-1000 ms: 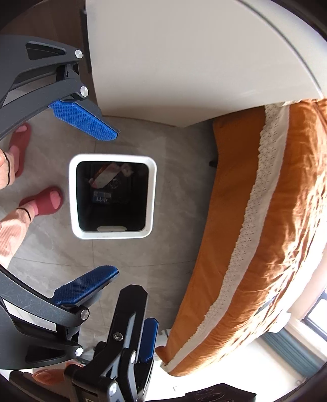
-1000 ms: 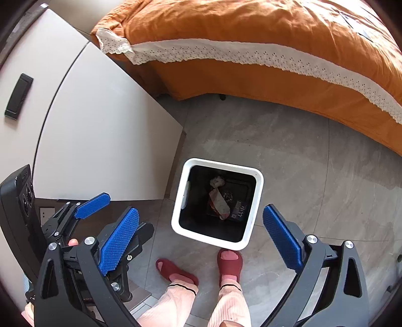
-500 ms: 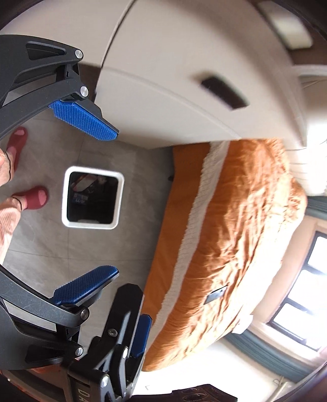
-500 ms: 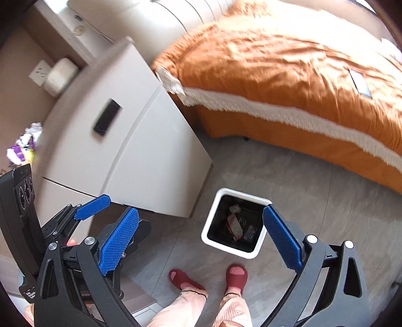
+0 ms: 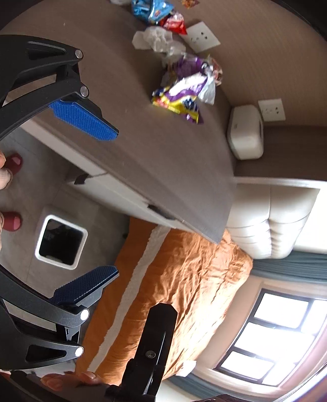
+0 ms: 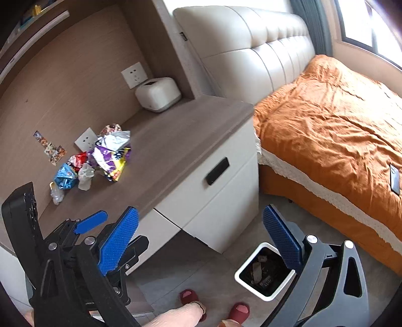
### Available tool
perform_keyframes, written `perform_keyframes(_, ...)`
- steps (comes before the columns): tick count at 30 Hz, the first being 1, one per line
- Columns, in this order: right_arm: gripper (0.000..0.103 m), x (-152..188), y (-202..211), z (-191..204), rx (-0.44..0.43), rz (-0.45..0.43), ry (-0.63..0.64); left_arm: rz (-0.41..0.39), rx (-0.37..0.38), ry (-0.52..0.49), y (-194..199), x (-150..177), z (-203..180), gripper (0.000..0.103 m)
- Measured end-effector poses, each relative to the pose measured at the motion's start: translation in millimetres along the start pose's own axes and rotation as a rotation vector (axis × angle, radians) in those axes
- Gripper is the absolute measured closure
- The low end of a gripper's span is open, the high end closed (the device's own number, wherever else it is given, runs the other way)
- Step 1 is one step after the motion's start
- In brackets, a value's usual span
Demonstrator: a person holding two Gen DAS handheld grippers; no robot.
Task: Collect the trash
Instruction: 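Move both tools back to the desk, then grasp the white crumpled tissue with the left tool while the right tool grasps the purple snack bag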
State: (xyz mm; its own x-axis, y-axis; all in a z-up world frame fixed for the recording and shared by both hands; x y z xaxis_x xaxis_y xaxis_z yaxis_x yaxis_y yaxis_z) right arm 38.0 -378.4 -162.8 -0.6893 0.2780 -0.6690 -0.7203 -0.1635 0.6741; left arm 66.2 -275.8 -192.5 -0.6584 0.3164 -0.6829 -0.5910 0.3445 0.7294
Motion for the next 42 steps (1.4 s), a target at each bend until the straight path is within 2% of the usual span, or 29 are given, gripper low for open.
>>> perform_keyframes(7,0.004,-29,-15,78,-0.031,-0.041,0.161,-0.094,-0.127,0.018,32,-26,74,0.005)
perform_keyframes(12,0.004,-44,-33,128,-0.067,-0.036,0.271,-0.123,-0.153,0.071,35,-39,124,0.005)
perform_keyframes(14,0.004,-49,-42,145,-0.068,-0.043,0.293,-0.117,-0.15,0.095,33,-39,144,0.005)
perform_keyframes(18,0.004,-55,-63,170,-0.07,-0.042,0.314,-0.121,-0.191,0.097,29,-41,180,0.005)
perform_keyframes(22,0.004,-54,-85,187,-0.066,-0.013,0.32,-0.112,-0.205,0.101,23,-41,208,0.005)
perform_keyframes(29,0.004,-53,-127,202,-0.043,0.036,0.308,-0.094,-0.241,0.035,-1,-43,243,0.005)
perform_keyframes(36,0.004,-58,-168,205,0.002,0.084,0.296,-0.061,-0.225,-0.017,-40,-51,264,0.005)
perform_keyframes(42,0.004,-60,-201,204,0.045,0.124,0.295,-0.015,-0.215,-0.012,-73,-56,284,0.005)
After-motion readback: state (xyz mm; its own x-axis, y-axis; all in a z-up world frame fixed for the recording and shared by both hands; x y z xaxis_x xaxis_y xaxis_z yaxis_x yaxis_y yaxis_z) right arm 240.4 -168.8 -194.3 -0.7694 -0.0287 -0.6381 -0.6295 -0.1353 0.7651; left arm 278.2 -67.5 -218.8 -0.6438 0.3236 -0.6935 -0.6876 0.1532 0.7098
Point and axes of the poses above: each gripper's, at about its wrist camera, not at the fingertips, and y roughly against the way its jaws point, z to its left, x to its underside, the point moved 6 cm from there along -y, roughly the way its jaws point, and after that the axes turned 2 degrees about -x, right-handed, at the moved point
